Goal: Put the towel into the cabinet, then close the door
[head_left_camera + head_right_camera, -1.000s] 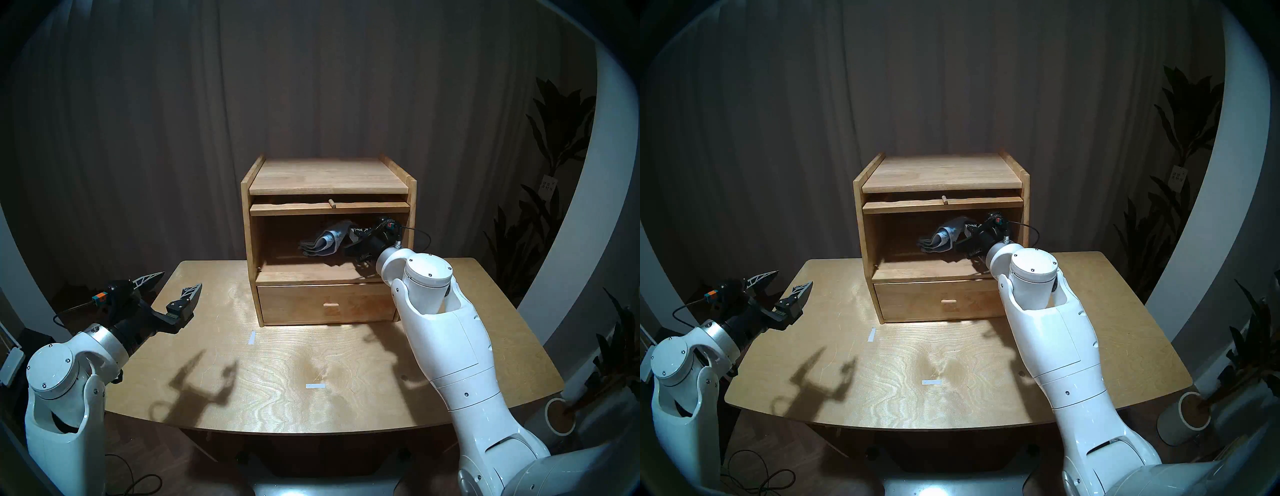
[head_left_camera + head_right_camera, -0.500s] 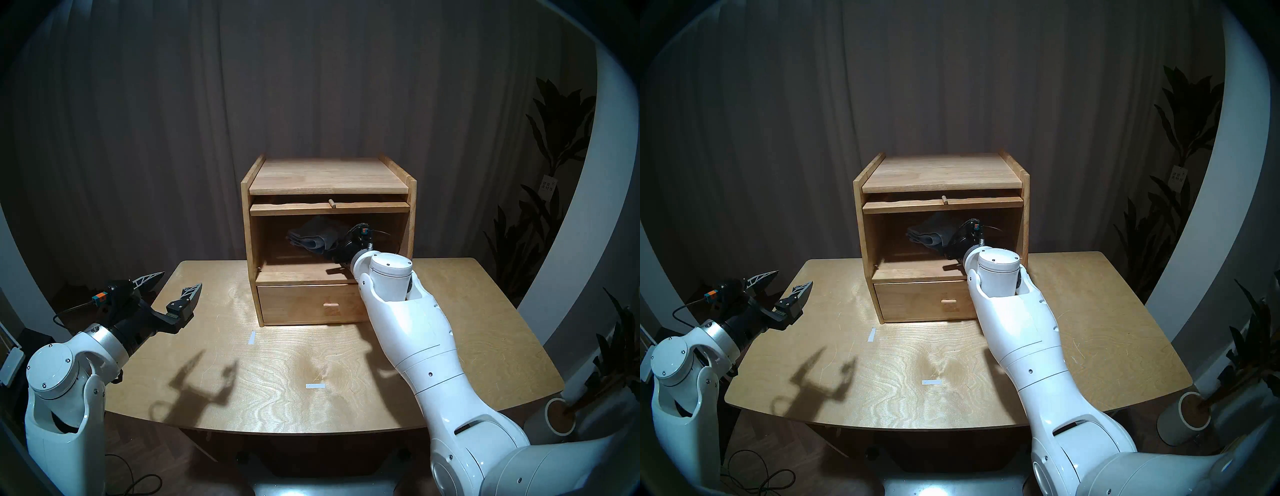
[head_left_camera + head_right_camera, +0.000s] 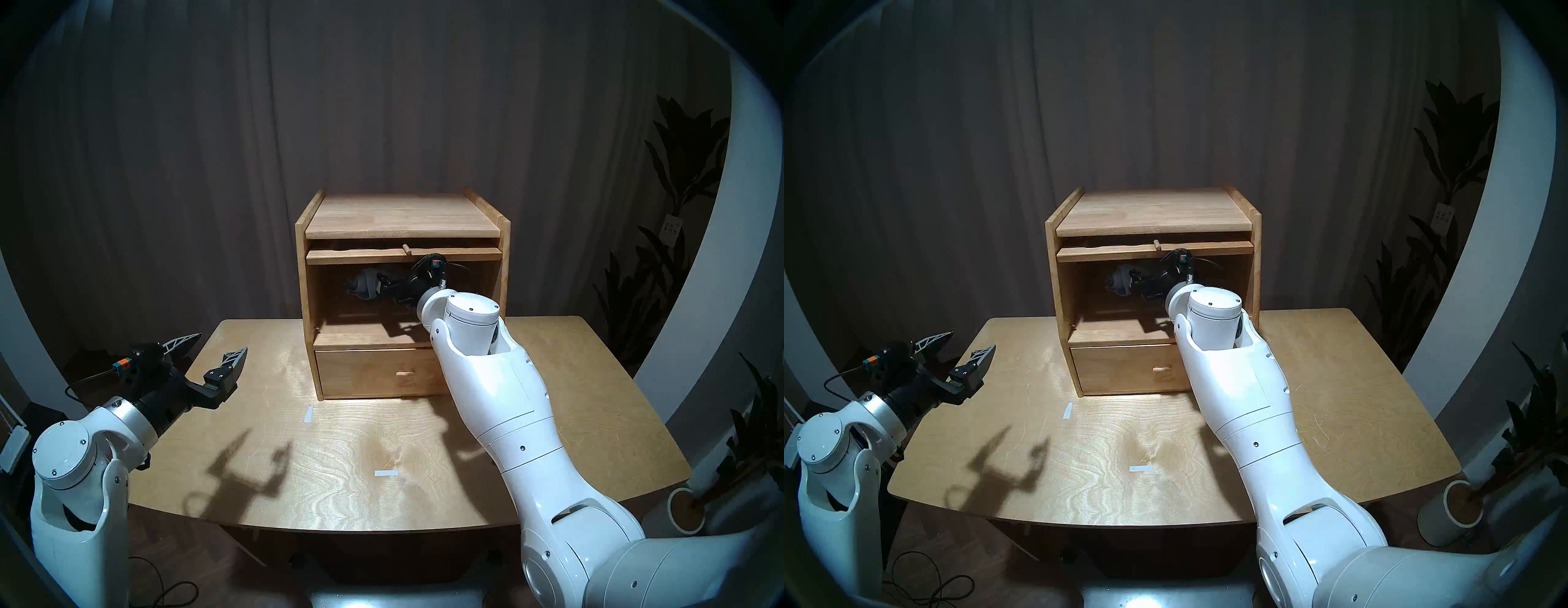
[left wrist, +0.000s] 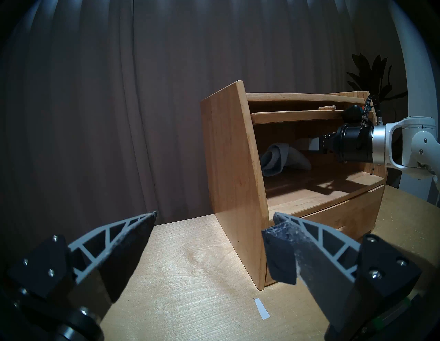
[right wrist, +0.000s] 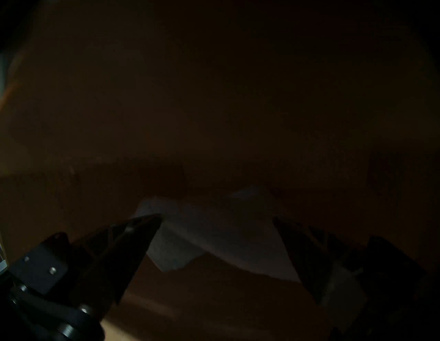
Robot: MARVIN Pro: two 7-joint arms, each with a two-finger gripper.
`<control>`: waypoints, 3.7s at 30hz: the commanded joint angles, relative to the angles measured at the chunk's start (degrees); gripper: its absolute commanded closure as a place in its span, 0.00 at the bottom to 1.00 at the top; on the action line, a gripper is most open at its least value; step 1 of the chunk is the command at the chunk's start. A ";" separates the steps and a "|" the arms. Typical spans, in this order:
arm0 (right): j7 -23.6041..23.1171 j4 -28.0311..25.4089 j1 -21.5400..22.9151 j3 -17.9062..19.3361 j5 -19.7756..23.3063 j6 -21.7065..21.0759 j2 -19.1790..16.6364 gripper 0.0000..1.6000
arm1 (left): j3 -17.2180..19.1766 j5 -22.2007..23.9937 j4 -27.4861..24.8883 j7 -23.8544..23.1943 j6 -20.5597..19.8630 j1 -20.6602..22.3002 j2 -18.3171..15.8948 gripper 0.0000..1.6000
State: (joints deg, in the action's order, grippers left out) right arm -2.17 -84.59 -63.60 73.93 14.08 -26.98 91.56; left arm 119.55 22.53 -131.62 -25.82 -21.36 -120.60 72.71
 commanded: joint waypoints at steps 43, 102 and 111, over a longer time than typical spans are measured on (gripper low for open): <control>-13.09 -35.90 -18.63 10.85 2.57 -8.36 -21.03 0.00 | -0.06 0.09 0.22 -0.10 0.15 0.27 -0.20 0.00; -1.63 -27.09 -32.32 32.56 4.61 13.43 -17.37 0.00 | -0.13 0.15 -0.07 -0.20 0.26 0.38 -0.38 0.00; 1.17 -17.75 -26.77 27.24 0.95 18.72 -18.61 0.00 | 0.28 0.89 -0.05 -0.15 0.28 1.31 -0.33 0.00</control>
State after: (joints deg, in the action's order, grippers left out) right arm -2.75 -106.30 -96.40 103.86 17.33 -12.77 74.62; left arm 119.53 22.74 -130.65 -25.89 -21.35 -120.40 72.41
